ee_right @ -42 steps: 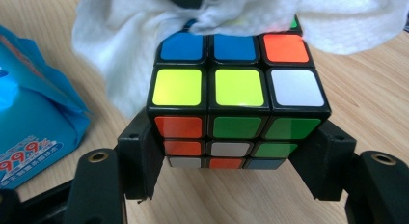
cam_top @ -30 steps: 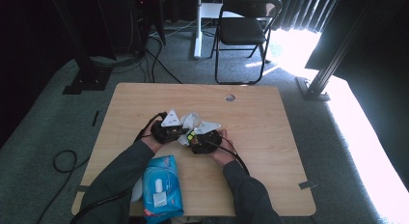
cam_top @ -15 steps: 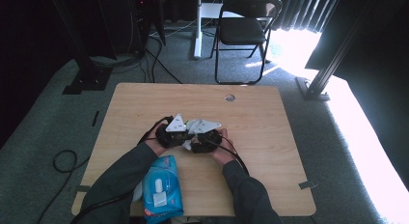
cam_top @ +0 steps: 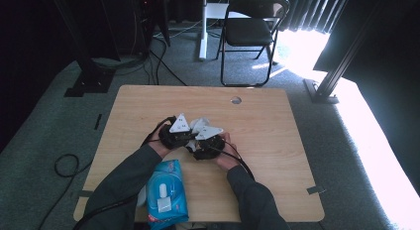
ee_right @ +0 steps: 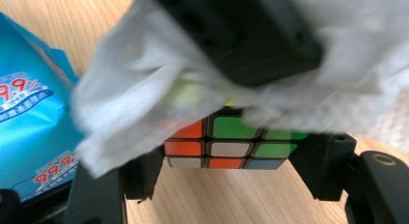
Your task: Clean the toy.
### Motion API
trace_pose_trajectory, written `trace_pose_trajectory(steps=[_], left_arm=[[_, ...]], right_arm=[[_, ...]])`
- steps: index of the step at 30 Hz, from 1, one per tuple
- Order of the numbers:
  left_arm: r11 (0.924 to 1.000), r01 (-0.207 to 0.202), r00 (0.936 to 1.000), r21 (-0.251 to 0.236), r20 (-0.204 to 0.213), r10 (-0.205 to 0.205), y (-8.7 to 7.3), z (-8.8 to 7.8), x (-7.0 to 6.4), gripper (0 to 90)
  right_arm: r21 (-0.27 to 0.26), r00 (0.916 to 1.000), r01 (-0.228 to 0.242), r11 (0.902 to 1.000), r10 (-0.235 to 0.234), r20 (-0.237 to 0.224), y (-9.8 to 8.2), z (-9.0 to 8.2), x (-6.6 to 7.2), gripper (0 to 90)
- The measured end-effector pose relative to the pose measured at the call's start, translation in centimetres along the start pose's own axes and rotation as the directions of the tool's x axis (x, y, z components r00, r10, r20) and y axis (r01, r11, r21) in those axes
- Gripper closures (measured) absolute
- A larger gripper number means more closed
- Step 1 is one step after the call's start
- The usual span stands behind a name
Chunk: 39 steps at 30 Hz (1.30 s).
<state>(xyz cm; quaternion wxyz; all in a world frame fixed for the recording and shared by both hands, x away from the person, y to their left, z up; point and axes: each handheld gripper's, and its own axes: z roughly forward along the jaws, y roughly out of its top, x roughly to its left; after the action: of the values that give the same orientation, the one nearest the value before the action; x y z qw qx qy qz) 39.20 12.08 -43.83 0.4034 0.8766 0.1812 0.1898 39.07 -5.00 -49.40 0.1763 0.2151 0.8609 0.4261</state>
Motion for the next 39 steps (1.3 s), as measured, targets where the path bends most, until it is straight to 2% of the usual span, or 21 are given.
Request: trace_pose_trajectory(steps=[4,15,19,29,39], left_arm=[[0.9998,0.018,0.9998,0.001,-0.011,-0.018,-0.3,-0.1,0.5,82.3],[0.9973,0.072,0.9955,-0.012,-0.060,-0.073,-1.1,-1.1,1.9,82.3],[0.9969,0.077,0.9946,-0.011,-0.068,-0.078,-1.4,-1.3,2.2,82.3],[0.9952,0.098,0.9928,-0.005,-0.069,-0.098,-2.2,-1.8,2.5,82.4],[0.9952,0.096,0.9936,0.018,-0.061,-0.095,-2.8,-1.7,2.2,83.3]], right_arm=[[0.007,0.9997,0.021,0.9998,-0.021,-0.011,0.0,0.1,0.3,34.4],[-0.004,0.9995,0.023,0.9997,-0.023,-0.020,0.0,-0.2,0.4,34.4],[-0.006,0.9996,0.019,0.9998,-0.019,-0.020,-0.1,-0.3,0.2,34.3],[-0.018,0.9999,-0.015,0.9997,0.015,-0.009,-0.3,-0.6,-0.4,34.4],[-0.043,0.9970,-0.077,0.9961,0.077,0.003,-0.5,-1.3,-1.5,34.3]])
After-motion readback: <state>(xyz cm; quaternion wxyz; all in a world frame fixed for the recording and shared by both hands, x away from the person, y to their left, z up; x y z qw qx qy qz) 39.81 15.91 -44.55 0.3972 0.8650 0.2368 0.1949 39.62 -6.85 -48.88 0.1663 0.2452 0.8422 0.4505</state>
